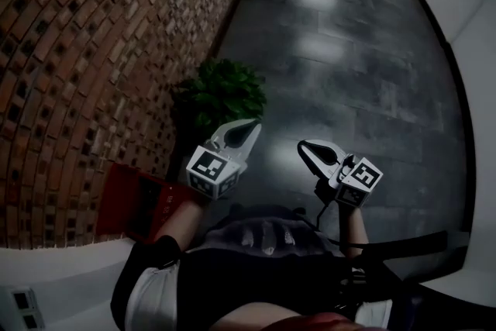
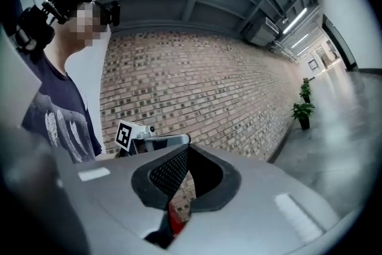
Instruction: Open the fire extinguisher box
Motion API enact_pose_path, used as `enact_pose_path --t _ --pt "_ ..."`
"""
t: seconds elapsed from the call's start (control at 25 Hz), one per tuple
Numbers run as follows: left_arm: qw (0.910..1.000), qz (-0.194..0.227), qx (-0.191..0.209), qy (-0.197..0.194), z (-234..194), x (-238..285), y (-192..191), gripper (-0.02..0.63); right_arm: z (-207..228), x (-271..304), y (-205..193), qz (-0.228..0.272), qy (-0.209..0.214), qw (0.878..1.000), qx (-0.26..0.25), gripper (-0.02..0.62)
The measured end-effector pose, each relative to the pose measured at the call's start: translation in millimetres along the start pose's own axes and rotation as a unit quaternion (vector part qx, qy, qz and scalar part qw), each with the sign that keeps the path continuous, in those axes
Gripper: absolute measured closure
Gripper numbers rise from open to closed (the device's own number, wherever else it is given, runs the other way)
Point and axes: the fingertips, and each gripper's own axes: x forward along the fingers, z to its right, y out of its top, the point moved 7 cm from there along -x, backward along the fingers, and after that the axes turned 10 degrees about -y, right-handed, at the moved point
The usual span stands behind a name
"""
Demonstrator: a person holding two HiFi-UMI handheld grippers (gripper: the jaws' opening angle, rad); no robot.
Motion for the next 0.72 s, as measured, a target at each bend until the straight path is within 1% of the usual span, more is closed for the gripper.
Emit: enact_pose_path --t 0.12,0.28,0.48,0.56,0.6,0.68,0.72 --pt "0.9997 0.004 0.021 -0.012 40 50 8 0.603 36 -60 3 0.014 -0.007 1.0 0.015 0.595" --pt "0.9993 -0.009 0.033 -0.011 76 99 11 0.603 72 -118 -3 0.031 -0.02 0.998 0.041 0.595" --pt "0.9977 -0.017 0.063 -0.019 120 154 20 0.603 113 -188 11 0.057 -0.043 0.996 0.046 0.595" --pt "0.9976 -0.022 0.059 -0.028 131 174 21 0.604 123 -210 17 0.067 -0.055 0.995 0.04 0.595" --pt "0.9976 -0.024 0.053 -0.038 135 182 22 0.603 127 -220 18 0.072 -0.059 0.995 0.035 0.595" --pt "0.9966 -0.024 0.035 -0.07 145 198 24 0.604 134 -236 18 0.077 -0.061 0.995 0.027 0.595" --pt "0.9958 -0.022 0.028 -0.085 149 204 26 0.604 136 -242 19 0.08 -0.061 0.994 0.032 0.595"
